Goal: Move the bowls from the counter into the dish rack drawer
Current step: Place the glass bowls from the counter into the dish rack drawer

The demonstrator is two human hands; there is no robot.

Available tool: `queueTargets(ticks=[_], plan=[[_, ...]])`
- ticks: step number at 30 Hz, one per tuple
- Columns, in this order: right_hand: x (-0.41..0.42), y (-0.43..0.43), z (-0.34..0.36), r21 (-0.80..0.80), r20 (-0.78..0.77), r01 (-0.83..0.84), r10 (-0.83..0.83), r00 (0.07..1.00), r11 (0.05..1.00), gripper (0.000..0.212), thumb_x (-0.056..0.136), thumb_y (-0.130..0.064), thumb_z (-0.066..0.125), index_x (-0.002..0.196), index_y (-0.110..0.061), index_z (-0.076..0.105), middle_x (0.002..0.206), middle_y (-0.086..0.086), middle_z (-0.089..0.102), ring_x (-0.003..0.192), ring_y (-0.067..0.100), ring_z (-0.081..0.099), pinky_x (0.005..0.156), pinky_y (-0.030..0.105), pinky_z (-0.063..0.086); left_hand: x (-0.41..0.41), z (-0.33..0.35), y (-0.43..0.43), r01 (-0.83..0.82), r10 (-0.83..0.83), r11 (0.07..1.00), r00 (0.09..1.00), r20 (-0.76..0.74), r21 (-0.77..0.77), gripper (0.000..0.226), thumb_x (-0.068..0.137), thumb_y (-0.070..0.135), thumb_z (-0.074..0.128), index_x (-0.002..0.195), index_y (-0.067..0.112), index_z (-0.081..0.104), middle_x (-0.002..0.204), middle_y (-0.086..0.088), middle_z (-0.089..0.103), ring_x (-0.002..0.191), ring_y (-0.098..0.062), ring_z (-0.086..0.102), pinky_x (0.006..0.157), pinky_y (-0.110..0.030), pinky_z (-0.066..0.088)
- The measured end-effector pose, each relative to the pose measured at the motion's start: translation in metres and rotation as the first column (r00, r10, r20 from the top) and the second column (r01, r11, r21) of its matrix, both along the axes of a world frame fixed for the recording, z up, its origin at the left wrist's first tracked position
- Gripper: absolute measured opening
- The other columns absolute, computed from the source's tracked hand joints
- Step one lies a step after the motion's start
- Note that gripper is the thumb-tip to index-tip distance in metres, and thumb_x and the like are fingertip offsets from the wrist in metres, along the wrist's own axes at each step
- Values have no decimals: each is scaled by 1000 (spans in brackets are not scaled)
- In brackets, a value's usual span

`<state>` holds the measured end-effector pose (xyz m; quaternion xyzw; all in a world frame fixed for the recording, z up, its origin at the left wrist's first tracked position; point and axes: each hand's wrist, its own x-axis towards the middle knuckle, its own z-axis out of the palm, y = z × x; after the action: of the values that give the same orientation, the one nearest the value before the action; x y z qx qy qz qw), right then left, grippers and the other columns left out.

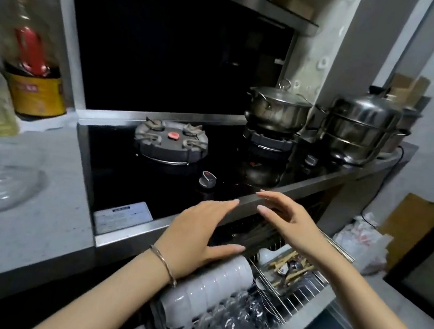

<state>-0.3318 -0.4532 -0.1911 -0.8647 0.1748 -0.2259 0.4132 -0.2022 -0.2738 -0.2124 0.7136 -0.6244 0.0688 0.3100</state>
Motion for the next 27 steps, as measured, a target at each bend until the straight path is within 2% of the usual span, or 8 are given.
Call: queueTargets(ticks=[4,8,12,15,17,24,25,27], plan=[[46,43,22,-87,18,-137,139,990,987,35,88,-23,64,122,-23,60,133,-13,54,124,-5,47,107,18,35,33,37,55,-129,134,987,989,53,-96,82,74,71,43,142,25,34,141,8,46,130,-7,40,106,-19,28],[101,87,27,-154,-12,-272,274,962,950,39,88,-27,63,126,-24,57,136,-14,52,126,-9,42,105,9,31,73,51,116,-318,323,942,946,35,-108,85,71,73,39,142,27,32,139,8,46,129,-9,40,103,-24,33],[150,129,26,-155,-64,-377,371,926,913,43,86,-33,64,128,-29,54,142,-14,45,133,-4,37,111,19,28,109,51,173,-470,474,879,880,36,-82,90,71,80,36,141,25,34,139,4,47,128,-14,42,104,-27,33],[180,159,21,-134,-78,-435,428,900,890,45,85,-33,66,128,-30,54,146,-12,41,133,-1,37,109,17,26,131,46,210,-585,587,808,810,6,-62,108,59,92,19,139,22,37,140,1,47,131,-17,39,107,-28,30],[197,177,18,-128,-90,-468,460,884,874,46,85,-31,67,129,-28,54,147,-10,40,133,1,37,108,15,25,143,40,230,-629,629,775,777,-15,-63,111,57,94,16,138,21,40,141,1,45,132,-17,38,109,-26,26],[233,223,9,-189,-105,-537,527,843,822,47,84,-37,67,128,-31,53,150,-8,36,137,4,34,115,25,26,171,15,271,-679,680,734,732,-55,36,93,60,88,32,128,28,51,143,2,44,135,-16,34,112,-28,24],[237,227,8,-206,-110,-543,532,839,814,47,84,-38,67,128,-31,53,150,-9,36,137,4,33,115,23,25,174,13,272,-668,669,743,739,-76,43,86,62,86,36,124,29,54,142,2,45,136,-17,32,112,-28,23],[244,231,7,-237,-118,-544,532,838,805,45,84,-38,67,126,-32,55,150,-9,36,138,4,32,110,16,22,181,9,273,-642,642,766,760,-103,44,59,71,69,52,115,30,60,142,3,45,139,-16,27,112,-26,20]])
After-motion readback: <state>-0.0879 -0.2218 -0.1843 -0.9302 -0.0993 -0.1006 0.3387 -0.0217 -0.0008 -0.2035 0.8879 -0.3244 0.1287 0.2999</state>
